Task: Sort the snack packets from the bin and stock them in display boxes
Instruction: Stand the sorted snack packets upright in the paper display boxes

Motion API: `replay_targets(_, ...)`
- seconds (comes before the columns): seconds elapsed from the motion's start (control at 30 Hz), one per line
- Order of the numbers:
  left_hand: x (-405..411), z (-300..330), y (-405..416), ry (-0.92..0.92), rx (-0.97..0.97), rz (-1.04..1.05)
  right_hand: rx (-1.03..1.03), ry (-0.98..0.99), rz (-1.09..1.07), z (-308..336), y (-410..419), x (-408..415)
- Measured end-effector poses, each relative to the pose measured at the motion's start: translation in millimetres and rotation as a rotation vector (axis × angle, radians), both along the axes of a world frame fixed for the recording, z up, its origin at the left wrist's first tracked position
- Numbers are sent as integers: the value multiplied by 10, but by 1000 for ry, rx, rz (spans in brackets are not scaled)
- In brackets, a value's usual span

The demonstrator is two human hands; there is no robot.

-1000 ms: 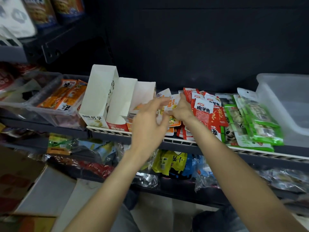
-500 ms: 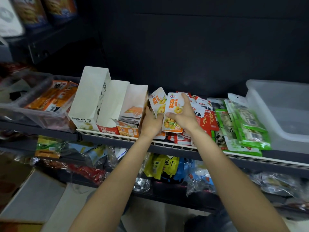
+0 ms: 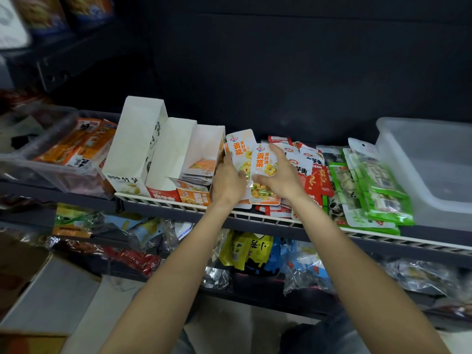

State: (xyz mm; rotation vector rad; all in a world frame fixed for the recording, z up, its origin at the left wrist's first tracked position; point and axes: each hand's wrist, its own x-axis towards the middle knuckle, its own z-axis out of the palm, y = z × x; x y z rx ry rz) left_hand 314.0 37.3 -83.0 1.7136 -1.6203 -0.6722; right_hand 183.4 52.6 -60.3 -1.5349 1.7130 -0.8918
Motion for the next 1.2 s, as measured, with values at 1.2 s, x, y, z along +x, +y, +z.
replay_targets(1.2,1312,651,-376,-314,-87,-378,-363,-513,-194,688,-63,189)
